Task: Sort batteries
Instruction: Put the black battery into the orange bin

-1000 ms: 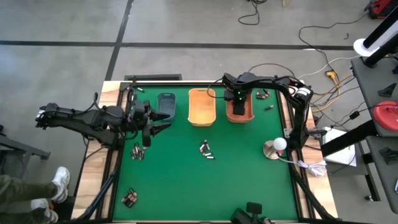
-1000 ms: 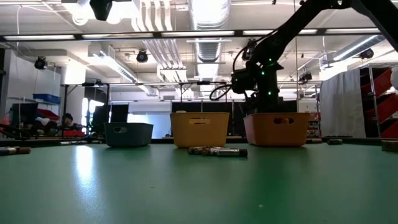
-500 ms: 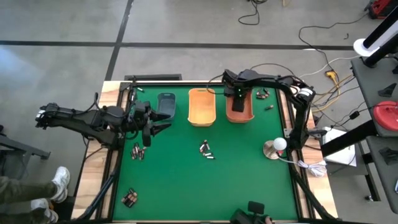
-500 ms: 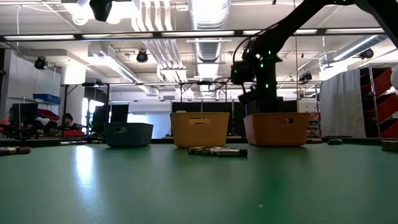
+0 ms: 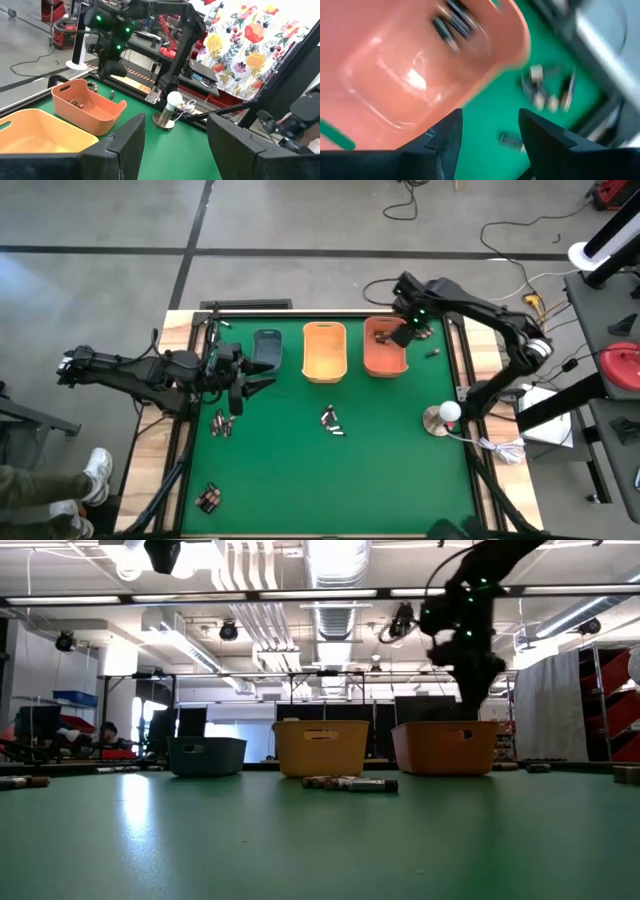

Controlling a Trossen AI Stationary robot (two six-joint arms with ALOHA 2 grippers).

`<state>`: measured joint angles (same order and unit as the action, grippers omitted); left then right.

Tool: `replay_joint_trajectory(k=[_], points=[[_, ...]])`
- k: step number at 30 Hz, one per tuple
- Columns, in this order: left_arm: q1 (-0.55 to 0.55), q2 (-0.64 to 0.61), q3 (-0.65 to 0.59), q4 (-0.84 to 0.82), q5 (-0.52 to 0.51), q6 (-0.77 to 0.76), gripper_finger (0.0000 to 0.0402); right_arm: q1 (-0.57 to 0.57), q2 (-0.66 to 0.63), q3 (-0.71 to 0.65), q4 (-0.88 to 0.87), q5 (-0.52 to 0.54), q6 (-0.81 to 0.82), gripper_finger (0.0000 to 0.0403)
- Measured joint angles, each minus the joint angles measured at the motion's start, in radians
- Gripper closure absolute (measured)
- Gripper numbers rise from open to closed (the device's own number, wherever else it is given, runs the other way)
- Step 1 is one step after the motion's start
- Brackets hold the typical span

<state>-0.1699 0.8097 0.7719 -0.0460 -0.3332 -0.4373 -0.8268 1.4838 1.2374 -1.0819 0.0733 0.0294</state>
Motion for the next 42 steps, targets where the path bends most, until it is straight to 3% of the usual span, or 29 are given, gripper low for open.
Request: replay_joint_trajectory(k=[7, 14, 19, 27, 42], points=[[0.003, 0.003, 0.0, 0.002, 0.0, 0.032, 0.021, -0.053, -0.081, -0.202, 0.09, 0.017, 0.691, 0.0165], [0.003, 0.009, 0.0, 0.002, 0.0, 0.024, 0.021, -0.058, -0.074, -0.329, 0.148, 0.134, 1.044, 0.0147], [0.003, 0.008, 0.0, 0.002, 0.001, -0.014, 0.021, -0.071, -0.085, -0.371, 0.184, 0.179, 1.182, 0.0154], [0.003, 0.01, 0.0, 0.001, 0.002, -0.01, 0.021, -0.107, -0.07, -0.424, 0.307, 0.166, 1.313, 0.016], [0.003, 0.014, 0.0, -0.003, 0.002, 0.022, 0.021, -0.153, -0.07, -0.557, 0.403, 0.168, 1.454, 0.0176]])
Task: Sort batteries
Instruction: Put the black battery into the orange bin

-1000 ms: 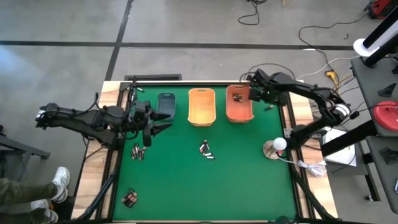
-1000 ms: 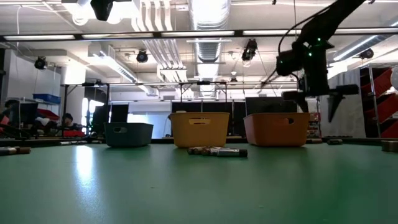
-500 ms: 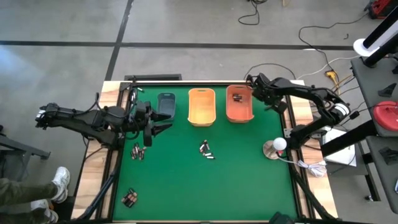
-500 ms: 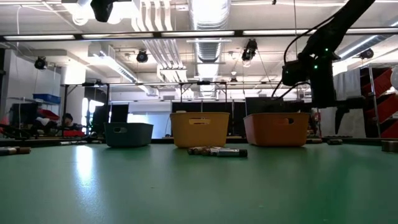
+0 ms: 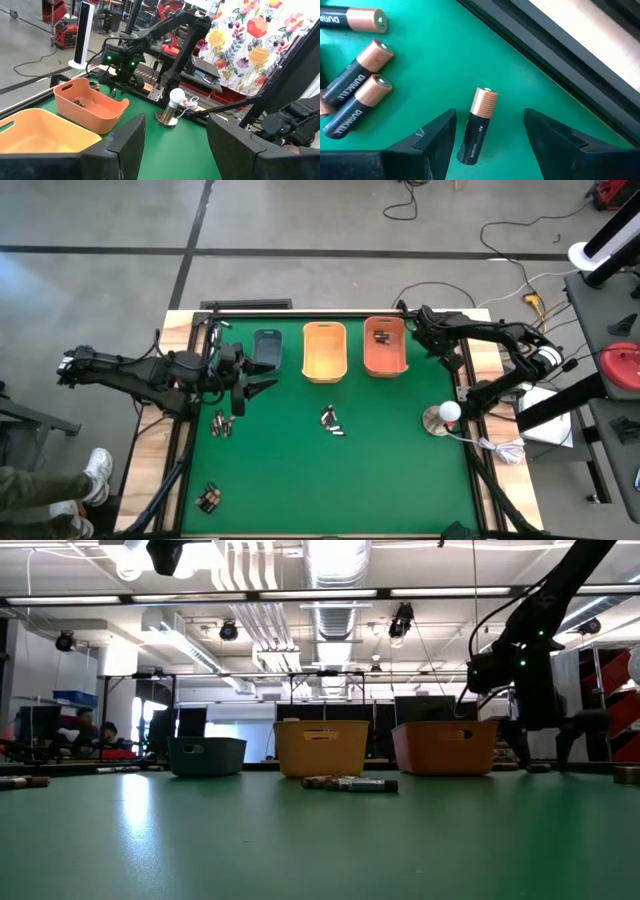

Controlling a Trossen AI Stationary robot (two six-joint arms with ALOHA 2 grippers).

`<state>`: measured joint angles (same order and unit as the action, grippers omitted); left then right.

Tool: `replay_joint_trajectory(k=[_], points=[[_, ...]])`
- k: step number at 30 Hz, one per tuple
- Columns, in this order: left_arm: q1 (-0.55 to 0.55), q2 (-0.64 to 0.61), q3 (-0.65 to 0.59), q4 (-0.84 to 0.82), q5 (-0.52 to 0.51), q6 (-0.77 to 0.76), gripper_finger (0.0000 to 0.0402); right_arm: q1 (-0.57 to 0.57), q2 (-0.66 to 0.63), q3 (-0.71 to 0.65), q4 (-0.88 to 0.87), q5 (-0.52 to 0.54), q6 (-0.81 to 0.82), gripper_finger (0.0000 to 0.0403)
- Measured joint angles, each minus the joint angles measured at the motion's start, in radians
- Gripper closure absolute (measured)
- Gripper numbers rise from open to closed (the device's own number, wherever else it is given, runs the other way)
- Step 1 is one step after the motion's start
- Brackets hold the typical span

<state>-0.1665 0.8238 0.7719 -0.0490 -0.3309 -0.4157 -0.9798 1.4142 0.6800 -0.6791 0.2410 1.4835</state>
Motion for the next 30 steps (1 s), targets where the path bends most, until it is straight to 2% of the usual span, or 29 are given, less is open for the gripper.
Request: replay_joint_trajectory(k=[7, 22, 30], points=[[0.0, 0.0, 0.0, 0.0, -0.001, 0.011, 0.021, 0.0, -0.002, -0.008, 0.01, 0.014, 0.025, 0.0204], [0.0, -0.002, 0.0, -0.005, -0.027, 0.041, 0.021, 0.001, 0.011, -0.018, 0.021, 0.024, 0.097, 0.0329], [0.0, -0.006, 0.0, -0.005, -0.027, 0.033, 0.021, 0.009, 0.012, -0.019, 0.017, 0.023, 0.126, 0.0343]])
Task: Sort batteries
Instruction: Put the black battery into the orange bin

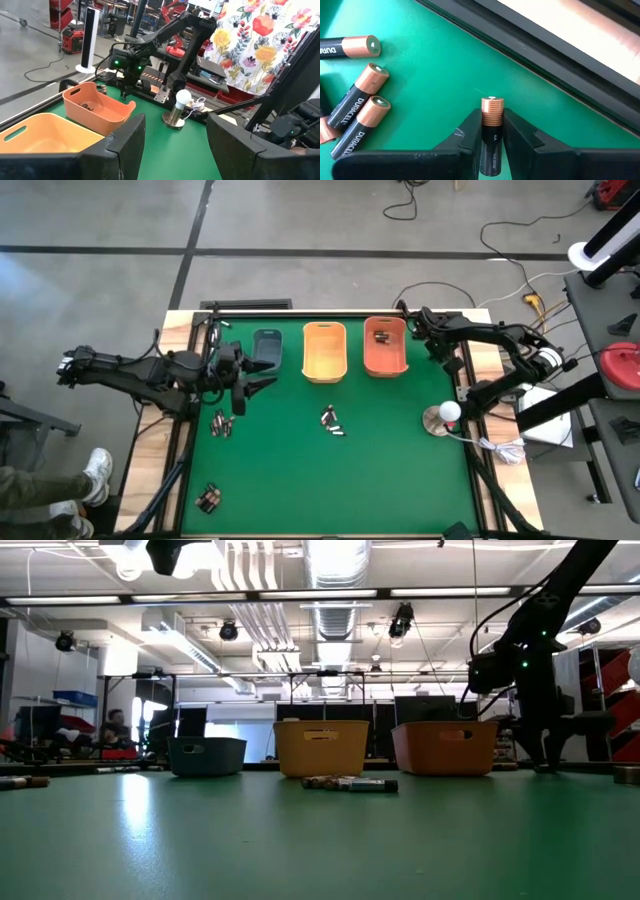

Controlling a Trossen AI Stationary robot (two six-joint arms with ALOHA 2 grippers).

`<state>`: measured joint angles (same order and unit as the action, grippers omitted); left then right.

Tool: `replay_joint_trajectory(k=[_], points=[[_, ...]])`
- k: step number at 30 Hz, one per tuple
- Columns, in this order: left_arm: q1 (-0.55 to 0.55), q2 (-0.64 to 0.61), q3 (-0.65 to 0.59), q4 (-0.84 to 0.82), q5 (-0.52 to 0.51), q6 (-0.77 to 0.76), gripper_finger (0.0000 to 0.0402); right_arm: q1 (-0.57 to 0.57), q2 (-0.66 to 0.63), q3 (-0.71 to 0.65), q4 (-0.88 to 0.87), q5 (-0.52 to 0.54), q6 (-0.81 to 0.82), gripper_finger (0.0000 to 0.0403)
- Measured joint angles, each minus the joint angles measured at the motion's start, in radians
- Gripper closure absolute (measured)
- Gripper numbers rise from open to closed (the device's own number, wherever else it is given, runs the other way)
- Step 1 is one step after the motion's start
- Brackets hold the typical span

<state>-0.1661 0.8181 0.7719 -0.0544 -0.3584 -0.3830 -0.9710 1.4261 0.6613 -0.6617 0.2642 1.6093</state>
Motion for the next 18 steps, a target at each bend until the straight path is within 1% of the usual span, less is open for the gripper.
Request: replay_joint_trajectory(k=[5, 11, 15, 18], points=[[0.0, -0.016, 0.0, -0.018, 0.0, -0.003, 0.021, 0.0, 0.0, -0.014, 0.005, -0.002, -0.035, 0.033], [0.0, -0.058, 0.003, -0.056, 0.001, -0.003, 0.021, 0.0, 0.001, -0.035, 0.007, -0.013, -0.04, 0.0339], [0.0, -0.084, 0.011, -0.088, 0.001, -0.004, 0.021, 0.0, 0.001, -0.036, 0.006, -0.016, -0.077, 0.0343], [0.0, -0.097, 0.012, -0.094, 0.001, -0.004, 0.021, 0.0, 0.001, -0.036, 0.006, -0.019, -0.116, 0.0338]])
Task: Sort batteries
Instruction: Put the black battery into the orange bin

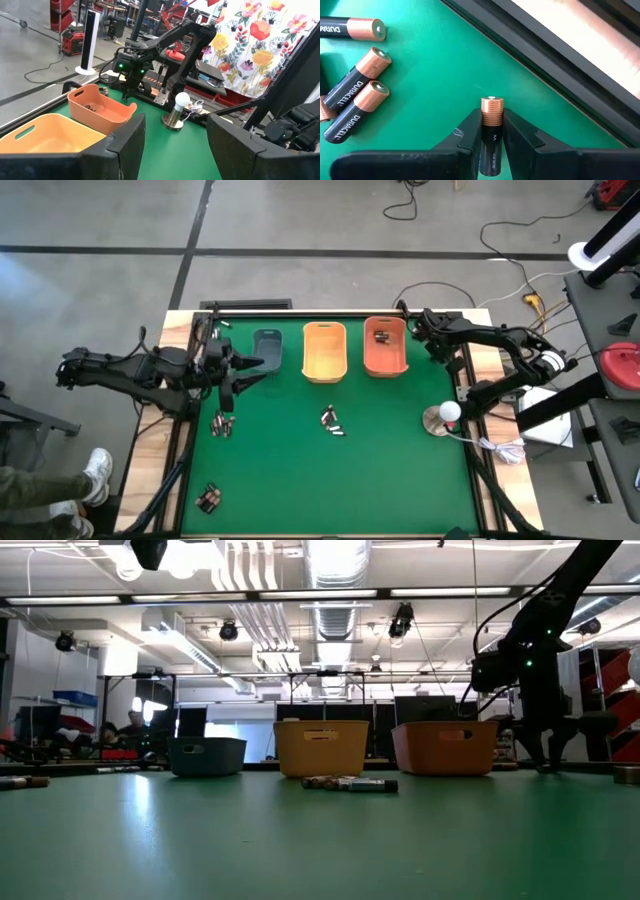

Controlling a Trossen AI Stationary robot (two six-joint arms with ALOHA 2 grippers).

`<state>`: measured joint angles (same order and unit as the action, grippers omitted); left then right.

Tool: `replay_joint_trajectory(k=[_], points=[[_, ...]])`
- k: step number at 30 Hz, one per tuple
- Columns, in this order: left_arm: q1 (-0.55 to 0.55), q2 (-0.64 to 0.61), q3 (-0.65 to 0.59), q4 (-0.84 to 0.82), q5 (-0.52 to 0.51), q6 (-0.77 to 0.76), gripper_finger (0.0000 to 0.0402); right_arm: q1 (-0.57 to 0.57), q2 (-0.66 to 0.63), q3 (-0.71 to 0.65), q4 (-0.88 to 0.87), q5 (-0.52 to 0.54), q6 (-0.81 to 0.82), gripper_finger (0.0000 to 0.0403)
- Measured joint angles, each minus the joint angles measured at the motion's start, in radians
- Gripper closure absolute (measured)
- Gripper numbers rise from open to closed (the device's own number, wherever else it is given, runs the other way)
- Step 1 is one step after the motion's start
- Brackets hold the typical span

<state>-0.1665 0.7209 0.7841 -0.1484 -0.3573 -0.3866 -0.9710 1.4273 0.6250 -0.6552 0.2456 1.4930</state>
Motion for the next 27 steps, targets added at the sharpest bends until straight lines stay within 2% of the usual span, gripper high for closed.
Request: replay_joint_trajectory(k=[6, 13, 19, 27], points=[[0.0, -0.01, 0.0, -0.012, 0.0, 0.0, 0.021, 0.0, 0.0, -0.001, 0.002, -0.015, -0.051, 0.0324], [0.0, -0.01, 0.0, -0.021, 0.001, 0.0, 0.021, 0.0, -0.007, 0.001, -0.003, -0.029, -0.104, 0.0362], [0.0, -0.019, 0.0, -0.021, 0.001, 0.0, 0.021, 0.006, -0.062, 0.038, -0.035, -0.042, -0.126, 0.0359], [0.0, -0.021, 0.001, -0.028, 0.001, 0.004, 0.021, 0.029, -0.146, 0.182, -0.031, -0.016, -0.376, 0.0363]])
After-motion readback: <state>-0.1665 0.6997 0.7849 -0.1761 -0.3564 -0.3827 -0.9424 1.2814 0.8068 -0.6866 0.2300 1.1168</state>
